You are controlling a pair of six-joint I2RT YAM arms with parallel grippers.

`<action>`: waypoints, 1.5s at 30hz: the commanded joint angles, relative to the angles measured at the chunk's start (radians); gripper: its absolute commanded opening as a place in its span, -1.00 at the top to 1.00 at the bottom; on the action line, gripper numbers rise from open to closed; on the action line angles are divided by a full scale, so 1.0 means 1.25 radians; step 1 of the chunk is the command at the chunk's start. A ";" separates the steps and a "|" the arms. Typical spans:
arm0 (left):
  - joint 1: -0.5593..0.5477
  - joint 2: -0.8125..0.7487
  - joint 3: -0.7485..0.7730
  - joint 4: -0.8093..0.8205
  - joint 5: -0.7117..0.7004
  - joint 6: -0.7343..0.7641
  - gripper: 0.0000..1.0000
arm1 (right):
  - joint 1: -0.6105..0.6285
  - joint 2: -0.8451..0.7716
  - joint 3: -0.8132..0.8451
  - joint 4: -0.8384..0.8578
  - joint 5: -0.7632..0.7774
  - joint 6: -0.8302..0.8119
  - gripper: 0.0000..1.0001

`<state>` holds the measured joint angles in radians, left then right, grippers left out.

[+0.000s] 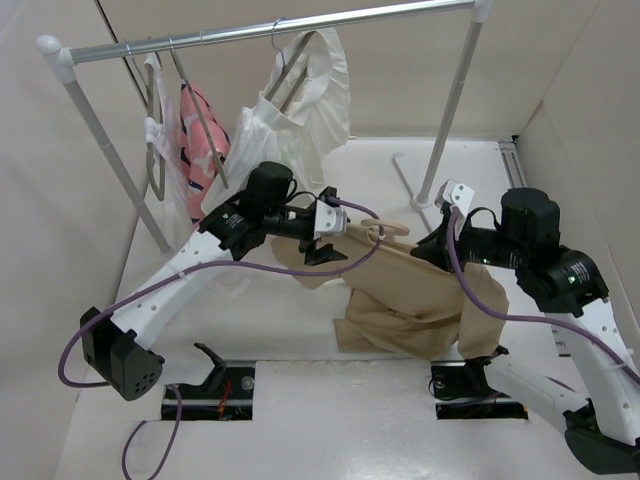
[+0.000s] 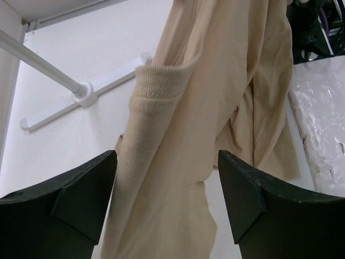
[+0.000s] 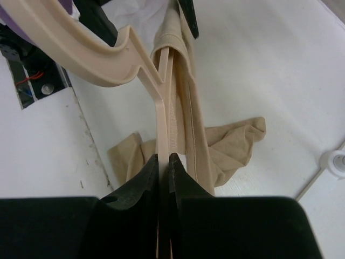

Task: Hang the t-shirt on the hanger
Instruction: Place tshirt on hanger

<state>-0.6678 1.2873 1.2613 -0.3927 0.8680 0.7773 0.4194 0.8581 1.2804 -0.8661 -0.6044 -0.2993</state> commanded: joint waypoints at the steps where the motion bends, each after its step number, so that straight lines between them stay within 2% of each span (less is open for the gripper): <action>1: -0.009 -0.060 0.041 0.066 0.048 -0.022 -0.44 | -0.008 0.003 0.003 0.039 0.050 0.005 1.00; 3: -0.009 -0.068 0.041 0.083 0.055 -0.029 -0.47 | -0.008 0.003 0.003 0.039 0.050 0.005 1.00; 5: -0.009 -0.068 0.041 0.083 0.055 -0.029 -0.38 | -0.008 -0.004 -0.005 0.039 0.050 0.005 1.00; 8: -0.009 -0.048 0.027 0.083 0.042 -0.029 0.10 | -0.008 -0.011 -0.005 0.046 0.041 0.005 1.00; 11: -0.009 -0.026 0.027 0.083 0.032 -0.036 0.36 | -0.008 -0.012 -0.005 0.046 0.033 0.005 1.00; 14: -0.009 -0.008 0.027 0.091 0.025 -0.036 0.36 | -0.008 -0.019 -0.005 0.046 0.025 0.005 1.00; 17: -0.017 0.000 0.027 0.103 0.025 -0.034 0.08 | -0.008 -0.019 -0.005 0.054 0.017 0.005 1.00; 18: -0.017 0.000 0.027 0.110 0.025 -0.034 0.13 | -0.008 -0.019 -0.005 0.061 0.017 0.005 1.00; 20: -0.024 0.000 0.027 0.110 0.025 -0.034 0.41 | -0.008 -0.019 -0.005 0.061 0.017 0.005 1.00; 21: -0.024 0.000 0.027 0.110 0.025 -0.034 0.87 | -0.008 -0.019 -0.005 0.061 0.017 0.005 1.00; 22: -0.024 0.000 0.027 0.119 0.025 -0.034 1.00 | -0.008 -0.026 -0.005 0.061 0.010 0.005 1.00; 28: -0.024 -0.008 0.011 0.137 -0.018 -0.087 1.00 | -0.008 -0.026 -0.019 0.068 0.031 0.005 0.99; 29: -0.024 -0.008 0.011 0.145 -0.035 -0.095 1.00 | -0.008 -0.026 -0.019 0.068 0.068 0.005 0.80; 30: -0.024 -0.008 0.011 0.145 -0.051 -0.103 1.00 | -0.008 -0.026 -0.019 0.050 0.092 0.005 0.44; 31: -0.024 -0.015 0.011 0.152 -0.064 -0.103 1.00 | -0.008 -0.026 -0.019 0.043 0.120 0.014 -0.20; 33: -0.005 -0.015 0.011 0.152 -0.081 -0.122 1.00 | -0.008 -0.026 -0.007 0.030 0.214 0.022 -0.70; 35: 0.005 -0.015 0.011 0.145 -0.081 -0.132 1.00 | -0.008 -0.045 0.004 0.020 0.276 0.045 -0.99; 39: 0.005 -0.034 0.002 0.136 -0.088 -0.125 1.00 | -0.008 -0.069 0.033 0.001 0.485 0.091 -1.00; 45: 0.013 -0.049 -0.014 0.136 -0.088 -0.132 1.00 | -0.008 -0.148 0.000 -0.030 0.658 0.174 -1.00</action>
<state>-0.6643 1.2915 1.2427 -0.2855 0.7563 0.6384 0.4129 0.7216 1.2797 -0.8833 0.0311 -0.1612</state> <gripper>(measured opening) 0.076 0.995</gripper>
